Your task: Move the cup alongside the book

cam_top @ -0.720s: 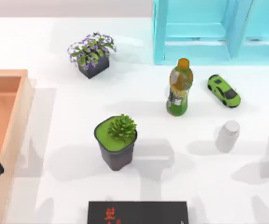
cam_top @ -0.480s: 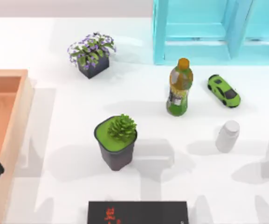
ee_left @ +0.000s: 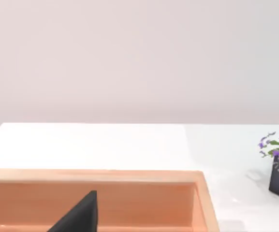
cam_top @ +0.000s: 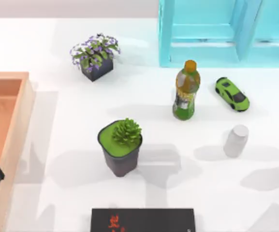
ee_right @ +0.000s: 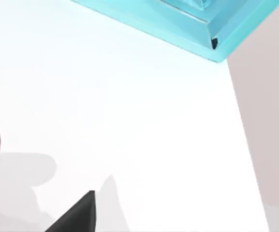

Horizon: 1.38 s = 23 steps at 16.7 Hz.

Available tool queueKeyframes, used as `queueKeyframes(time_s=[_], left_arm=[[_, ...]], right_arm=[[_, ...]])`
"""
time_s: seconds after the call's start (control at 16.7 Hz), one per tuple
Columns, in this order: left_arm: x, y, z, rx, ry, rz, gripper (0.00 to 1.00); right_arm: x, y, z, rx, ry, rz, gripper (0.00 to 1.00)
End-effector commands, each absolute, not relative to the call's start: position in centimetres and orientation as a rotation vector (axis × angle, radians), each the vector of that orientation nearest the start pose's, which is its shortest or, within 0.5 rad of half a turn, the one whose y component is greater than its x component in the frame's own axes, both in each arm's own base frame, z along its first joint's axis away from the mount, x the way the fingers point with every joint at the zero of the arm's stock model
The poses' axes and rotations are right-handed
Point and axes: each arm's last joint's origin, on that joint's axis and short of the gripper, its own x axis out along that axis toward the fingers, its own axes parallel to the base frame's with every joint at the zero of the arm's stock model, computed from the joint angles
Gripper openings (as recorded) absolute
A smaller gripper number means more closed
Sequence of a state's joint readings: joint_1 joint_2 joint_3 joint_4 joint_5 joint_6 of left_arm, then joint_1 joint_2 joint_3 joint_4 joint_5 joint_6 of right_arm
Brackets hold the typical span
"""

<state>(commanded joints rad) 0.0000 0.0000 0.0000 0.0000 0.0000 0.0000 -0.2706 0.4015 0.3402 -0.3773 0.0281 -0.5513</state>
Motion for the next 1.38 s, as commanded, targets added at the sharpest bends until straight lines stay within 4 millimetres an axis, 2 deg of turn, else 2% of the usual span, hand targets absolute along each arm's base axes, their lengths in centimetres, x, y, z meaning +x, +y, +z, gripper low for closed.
queueKeyframes(time_s=[0.3, 0.48, 0.72, 0.96, 1.14, 1.38], left_arm=[[10.6, -0.1, 16.0, 0.0, 0.0, 0.0, 1.0], [10.6, -0.1, 16.0, 0.0, 0.0, 0.0, 1.0], [10.6, -0.1, 16.0, 0.0, 0.0, 0.0, 1.0], [10.6, -0.1, 16.0, 0.0, 0.0, 0.0, 1.0], [10.6, -0.1, 16.0, 0.0, 0.0, 0.0, 1.0], [10.6, -0.1, 16.0, 0.0, 0.0, 0.0, 1.0]], right_arm=[[12.7, -6.5, 26.5, -0.975, 0.794, -0.115, 1.0], [13.4, -7.9, 28.4, -1.206, 0.927, 0.003, 1.0], [14.7, -9.6, 29.3, -1.362, 1.069, 0.222, 1.0], [15.4, -12.0, 29.9, -1.386, 1.174, 0.401, 1.0], [15.5, -14.3, 28.9, -1.377, 1.239, 0.593, 1.0], [15.5, -17.0, 26.7, -1.316, 1.253, 0.907, 1.0]])
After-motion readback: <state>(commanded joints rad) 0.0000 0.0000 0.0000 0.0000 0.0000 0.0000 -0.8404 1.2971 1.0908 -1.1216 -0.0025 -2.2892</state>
